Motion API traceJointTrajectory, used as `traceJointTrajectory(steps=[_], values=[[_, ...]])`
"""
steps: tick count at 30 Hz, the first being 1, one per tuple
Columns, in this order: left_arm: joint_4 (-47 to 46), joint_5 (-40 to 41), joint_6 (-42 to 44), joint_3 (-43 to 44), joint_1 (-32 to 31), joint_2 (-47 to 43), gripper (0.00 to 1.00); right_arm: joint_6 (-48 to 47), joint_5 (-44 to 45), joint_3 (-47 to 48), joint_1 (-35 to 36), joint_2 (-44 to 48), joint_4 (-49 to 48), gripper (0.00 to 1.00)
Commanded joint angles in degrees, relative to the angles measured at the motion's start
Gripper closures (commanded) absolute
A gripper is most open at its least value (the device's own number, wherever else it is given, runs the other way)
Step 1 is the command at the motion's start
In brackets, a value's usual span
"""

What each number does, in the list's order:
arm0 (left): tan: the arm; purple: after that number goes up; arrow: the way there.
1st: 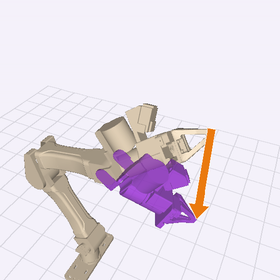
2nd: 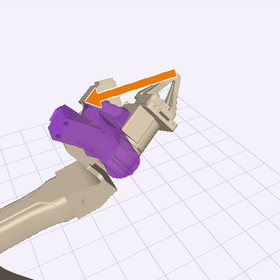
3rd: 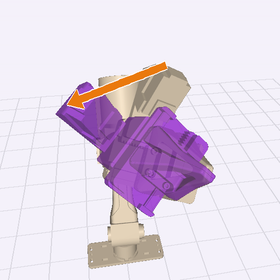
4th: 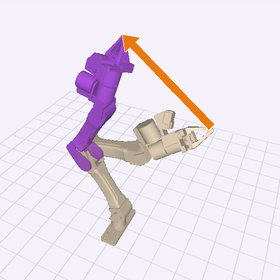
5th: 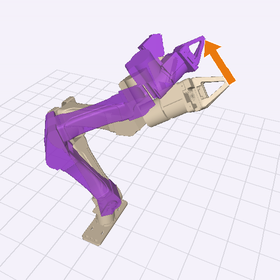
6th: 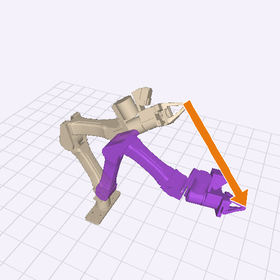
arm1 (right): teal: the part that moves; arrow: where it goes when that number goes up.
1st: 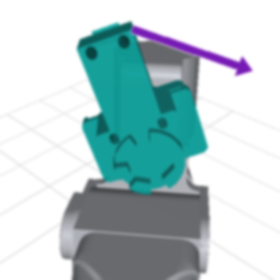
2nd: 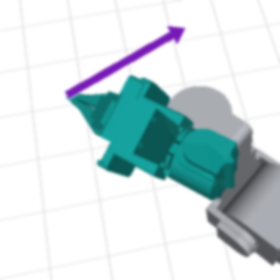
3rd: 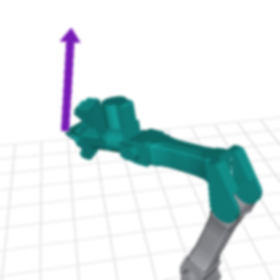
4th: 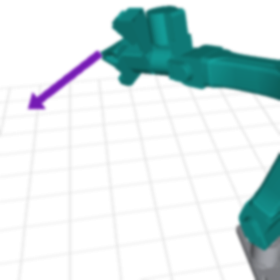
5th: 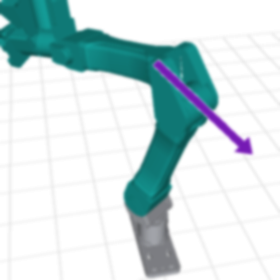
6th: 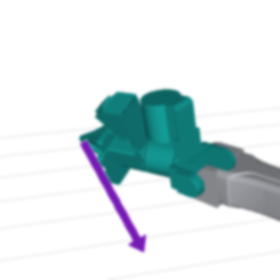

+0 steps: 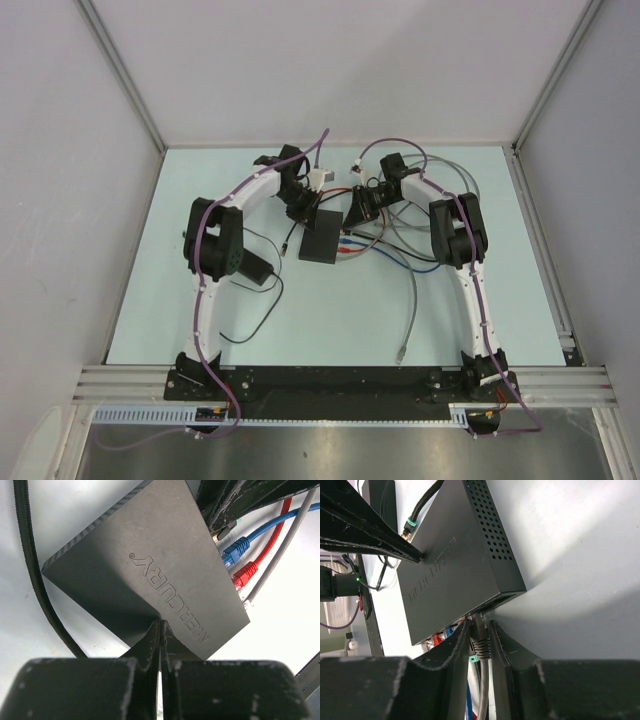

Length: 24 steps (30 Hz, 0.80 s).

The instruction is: Pull the plug from the switch port

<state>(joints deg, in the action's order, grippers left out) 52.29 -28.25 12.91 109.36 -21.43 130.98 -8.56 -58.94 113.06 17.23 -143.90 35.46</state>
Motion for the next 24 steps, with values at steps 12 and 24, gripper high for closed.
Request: traceJointTrajectory(steps=[12,24], values=[[-0.3,1.7,-0.4,-1.2,-1.2,2.4,1.00,-0.1,16.1,-2.4,1.7,-1.9,0.7,1.00],[-1.0,3.4,0.1,-1.9,-1.2,2.0,1.00,2.1,11.7,-3.7,-1.0,-0.4,0.9,1.00]])
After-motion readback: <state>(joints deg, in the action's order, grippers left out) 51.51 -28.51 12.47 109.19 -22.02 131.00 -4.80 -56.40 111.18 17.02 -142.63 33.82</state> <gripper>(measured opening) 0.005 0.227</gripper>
